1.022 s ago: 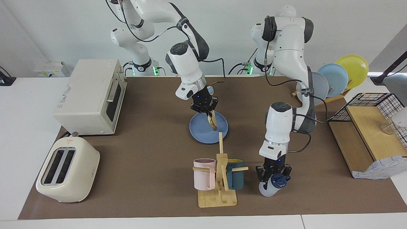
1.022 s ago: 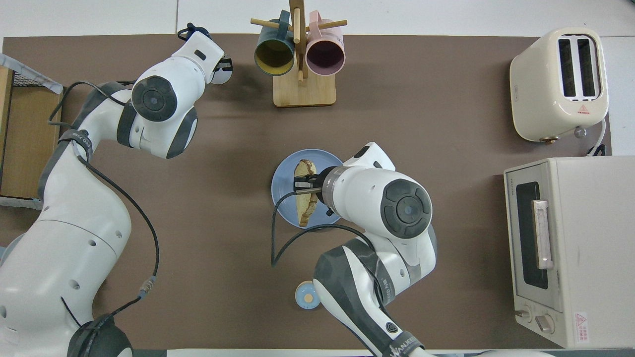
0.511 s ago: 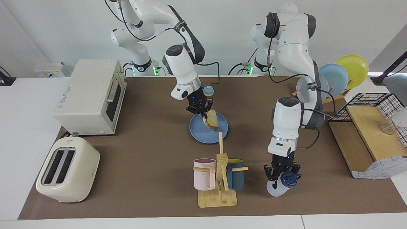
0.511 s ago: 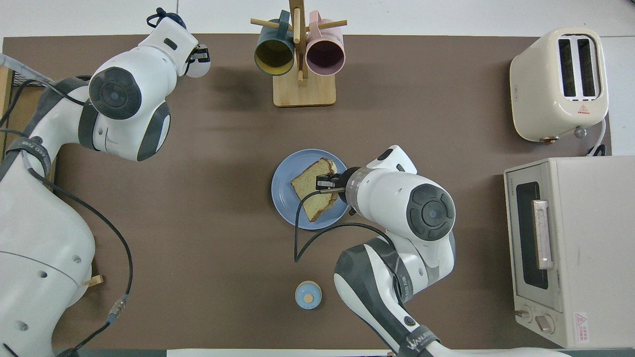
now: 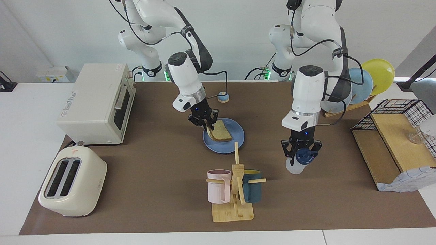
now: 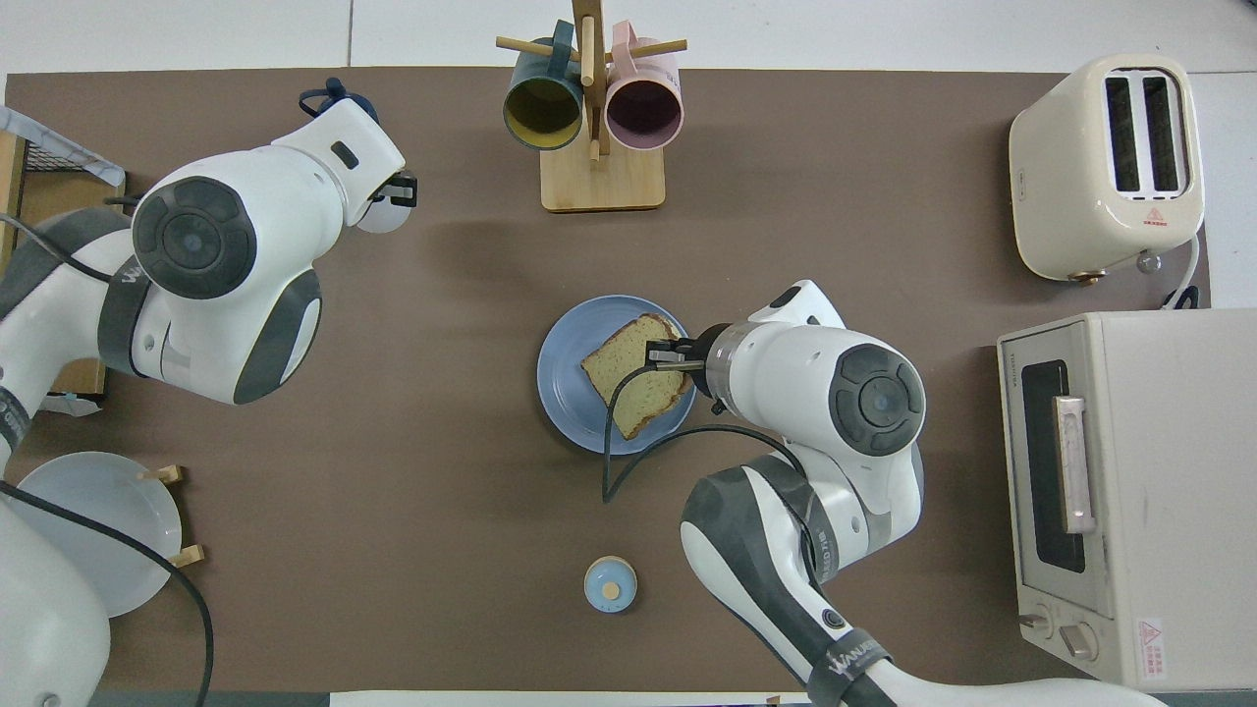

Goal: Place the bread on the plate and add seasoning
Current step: 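Carry the bottle toward the plate while the right gripper withdraws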

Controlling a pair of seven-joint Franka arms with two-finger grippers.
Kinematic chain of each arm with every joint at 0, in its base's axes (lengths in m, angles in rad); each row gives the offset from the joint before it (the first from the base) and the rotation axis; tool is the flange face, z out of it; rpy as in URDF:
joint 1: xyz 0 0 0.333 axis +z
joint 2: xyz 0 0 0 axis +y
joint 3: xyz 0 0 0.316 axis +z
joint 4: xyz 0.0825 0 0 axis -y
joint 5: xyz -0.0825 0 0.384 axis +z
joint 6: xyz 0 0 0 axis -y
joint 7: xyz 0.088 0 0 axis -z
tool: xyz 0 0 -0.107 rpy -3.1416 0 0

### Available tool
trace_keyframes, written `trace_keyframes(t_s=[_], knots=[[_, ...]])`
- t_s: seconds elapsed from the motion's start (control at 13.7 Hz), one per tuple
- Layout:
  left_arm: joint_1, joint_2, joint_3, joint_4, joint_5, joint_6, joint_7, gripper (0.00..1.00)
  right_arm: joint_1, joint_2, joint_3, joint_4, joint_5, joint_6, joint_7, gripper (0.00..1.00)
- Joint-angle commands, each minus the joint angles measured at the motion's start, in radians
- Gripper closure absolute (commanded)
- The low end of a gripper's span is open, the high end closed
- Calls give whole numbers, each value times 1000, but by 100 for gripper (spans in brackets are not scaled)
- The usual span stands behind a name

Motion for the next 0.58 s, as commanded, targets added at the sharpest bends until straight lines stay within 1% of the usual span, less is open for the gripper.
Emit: trace_keyframes(t_s=[0.0,0.07,0.15,0.29,0.44,0.51], knots=[[-12,-129,-26,-80,-122,-147,162,100,-14,-30,0,14,30,-47,-28,0],[-15,-179,-24,-80,-217,-232,282,100,-22,-25,0,37,30,-77,-26,0],[-15,-251,-21,-80,-276,-352,402,100,-25,-19,-1,83,26,-135,-26,0],[-17,-348,-23,-82,-286,-586,615,100,-66,-25,-6,179,11,-282,-29,0],[-50,-394,-23,-82,-287,-718,789,100,-108,-34,-6,288,-76,-468,-32,0],[-79,-417,-21,-85,-287,-764,833,100,-126,-41,-6,351,-132,-579,-32,0]])
